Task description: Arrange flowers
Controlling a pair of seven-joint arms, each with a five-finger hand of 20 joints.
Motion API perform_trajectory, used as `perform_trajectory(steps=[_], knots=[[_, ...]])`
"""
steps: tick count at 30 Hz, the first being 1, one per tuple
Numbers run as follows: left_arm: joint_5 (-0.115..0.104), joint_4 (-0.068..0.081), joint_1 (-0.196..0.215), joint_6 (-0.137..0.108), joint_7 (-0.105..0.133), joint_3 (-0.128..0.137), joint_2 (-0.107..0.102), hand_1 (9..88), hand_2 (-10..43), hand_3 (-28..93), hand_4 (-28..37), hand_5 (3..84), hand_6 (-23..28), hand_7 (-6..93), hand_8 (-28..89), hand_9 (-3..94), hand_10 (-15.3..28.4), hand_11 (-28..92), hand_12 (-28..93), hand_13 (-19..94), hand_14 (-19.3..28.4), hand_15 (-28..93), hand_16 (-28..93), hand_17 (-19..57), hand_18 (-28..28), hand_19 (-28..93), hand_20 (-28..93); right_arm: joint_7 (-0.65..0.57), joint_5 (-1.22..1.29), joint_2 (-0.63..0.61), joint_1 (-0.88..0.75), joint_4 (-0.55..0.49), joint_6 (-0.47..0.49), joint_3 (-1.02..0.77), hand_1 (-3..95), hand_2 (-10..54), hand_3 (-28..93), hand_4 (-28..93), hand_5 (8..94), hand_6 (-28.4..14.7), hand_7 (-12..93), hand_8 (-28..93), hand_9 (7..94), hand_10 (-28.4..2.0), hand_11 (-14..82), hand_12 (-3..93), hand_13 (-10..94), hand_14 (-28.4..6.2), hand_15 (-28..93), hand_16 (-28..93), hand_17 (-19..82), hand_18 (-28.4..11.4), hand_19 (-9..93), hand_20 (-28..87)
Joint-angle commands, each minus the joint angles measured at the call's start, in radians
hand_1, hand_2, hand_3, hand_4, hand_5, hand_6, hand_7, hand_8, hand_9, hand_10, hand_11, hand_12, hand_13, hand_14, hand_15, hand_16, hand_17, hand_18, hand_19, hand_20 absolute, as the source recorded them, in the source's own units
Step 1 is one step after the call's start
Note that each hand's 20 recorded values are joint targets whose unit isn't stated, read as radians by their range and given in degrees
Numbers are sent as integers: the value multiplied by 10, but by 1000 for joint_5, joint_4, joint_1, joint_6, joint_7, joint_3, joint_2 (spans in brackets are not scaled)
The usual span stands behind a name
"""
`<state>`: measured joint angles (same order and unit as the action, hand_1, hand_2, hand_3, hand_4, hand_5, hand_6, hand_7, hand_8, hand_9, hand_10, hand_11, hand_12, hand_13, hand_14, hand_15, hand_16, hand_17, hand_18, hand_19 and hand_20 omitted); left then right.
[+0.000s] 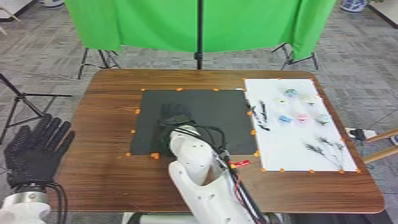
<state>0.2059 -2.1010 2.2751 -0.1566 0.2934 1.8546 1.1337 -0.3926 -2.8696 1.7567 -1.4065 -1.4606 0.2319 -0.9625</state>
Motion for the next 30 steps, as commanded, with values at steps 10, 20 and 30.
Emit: perform_trajectory(steps=[10,20,30], knots=[[-6,15,-76,20,27,-40,-13,297,100,723,-223,443,91,82,-70,387,140,146,126,306,141,269,-33,-22,135,251,155,-32,-68,111,-28,59,56,-19,581,-95,731,-282,692,-26,514,172,804,-123,280,563,740,-102,532,476,402,-280,905,367],[-3,18,-78,26,18,-31,-16,295,99,725,-221,444,92,81,-70,385,139,145,127,303,145,275,-32,-23,135,253,156,-109,28,80,-10,33,33,4,521,-95,730,-282,600,-45,495,123,734,-159,385,512,704,-149,616,368,380,-284,902,376],[-3,17,-80,31,10,-16,-18,296,95,725,-222,441,92,81,-69,382,139,145,129,301,146,278,-31,-24,136,253,156,-185,153,34,30,-12,-8,32,469,-95,772,-282,589,-62,454,88,701,-173,464,472,694,-157,646,357,381,-284,903,386]])
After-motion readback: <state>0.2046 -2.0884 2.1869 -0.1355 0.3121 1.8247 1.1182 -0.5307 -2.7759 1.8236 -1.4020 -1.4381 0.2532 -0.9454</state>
